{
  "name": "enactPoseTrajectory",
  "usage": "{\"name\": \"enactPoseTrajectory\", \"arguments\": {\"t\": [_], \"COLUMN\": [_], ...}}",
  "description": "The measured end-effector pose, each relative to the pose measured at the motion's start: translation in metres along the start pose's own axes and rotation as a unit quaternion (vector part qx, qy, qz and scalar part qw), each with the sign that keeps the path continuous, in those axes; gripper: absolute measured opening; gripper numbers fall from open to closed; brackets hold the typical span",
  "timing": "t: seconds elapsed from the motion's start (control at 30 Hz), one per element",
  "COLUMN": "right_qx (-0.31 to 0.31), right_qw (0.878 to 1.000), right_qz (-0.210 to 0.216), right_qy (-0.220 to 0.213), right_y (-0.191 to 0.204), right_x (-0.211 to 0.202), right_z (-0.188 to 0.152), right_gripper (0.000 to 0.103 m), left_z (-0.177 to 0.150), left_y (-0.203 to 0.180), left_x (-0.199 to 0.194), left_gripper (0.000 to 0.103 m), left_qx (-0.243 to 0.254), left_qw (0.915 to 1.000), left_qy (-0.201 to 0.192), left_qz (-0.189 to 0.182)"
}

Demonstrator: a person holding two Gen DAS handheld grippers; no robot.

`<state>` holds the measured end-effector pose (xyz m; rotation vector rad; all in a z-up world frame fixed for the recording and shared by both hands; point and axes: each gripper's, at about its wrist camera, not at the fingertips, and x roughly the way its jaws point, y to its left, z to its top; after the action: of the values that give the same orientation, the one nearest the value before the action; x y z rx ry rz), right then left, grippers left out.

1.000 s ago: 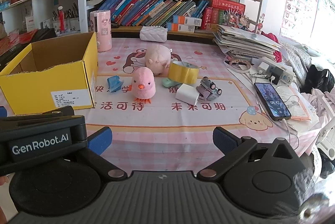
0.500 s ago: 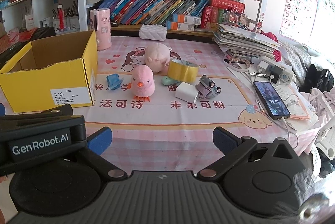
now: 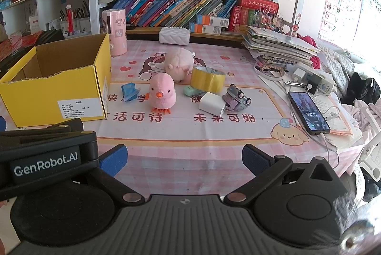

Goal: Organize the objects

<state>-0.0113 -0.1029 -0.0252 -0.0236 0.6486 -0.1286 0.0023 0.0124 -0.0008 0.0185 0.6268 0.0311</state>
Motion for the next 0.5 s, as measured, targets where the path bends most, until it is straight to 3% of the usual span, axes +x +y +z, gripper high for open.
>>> {"name": "enactPoseTrajectory", "arguments": {"t": [0.5], "right_qx": [0.000], "right_qw": [1.000], "right_qz": [0.001], "right_qy": [0.000], "right_y": [-0.0042], "right_x": [-0.0013], "right_z": [-0.0030], "right_gripper": [0.103], "left_z": [0.0004], "left_y": [-0.0015], "left_x": [0.0012], "left_gripper": [0.103], "left_qx": [0.002], "left_qw": [1.0000], "left_qy": [0.002], "left_qz": [-0.004]}}
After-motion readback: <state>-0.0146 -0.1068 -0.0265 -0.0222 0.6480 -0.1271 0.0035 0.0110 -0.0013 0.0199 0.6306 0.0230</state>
